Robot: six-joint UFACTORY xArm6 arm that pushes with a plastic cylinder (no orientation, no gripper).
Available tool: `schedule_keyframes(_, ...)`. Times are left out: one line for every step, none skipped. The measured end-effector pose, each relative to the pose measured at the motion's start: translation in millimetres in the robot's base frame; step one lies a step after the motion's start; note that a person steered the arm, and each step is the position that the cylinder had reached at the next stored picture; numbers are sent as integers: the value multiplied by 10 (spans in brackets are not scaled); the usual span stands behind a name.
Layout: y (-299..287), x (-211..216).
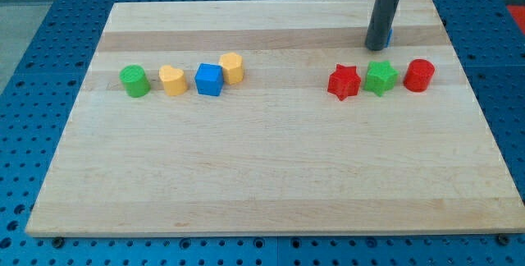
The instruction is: Slide the blue triangle to the top right of the board
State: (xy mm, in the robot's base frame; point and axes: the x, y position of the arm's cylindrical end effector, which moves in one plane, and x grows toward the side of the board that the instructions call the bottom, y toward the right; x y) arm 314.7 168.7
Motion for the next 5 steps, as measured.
schedule_keyframes(7,-121)
schedule_keyframes(13,-295)
schedule_keyframes(75,-467)
schedule_keyframes(181,-593)
schedule_keyframes(282,-672)
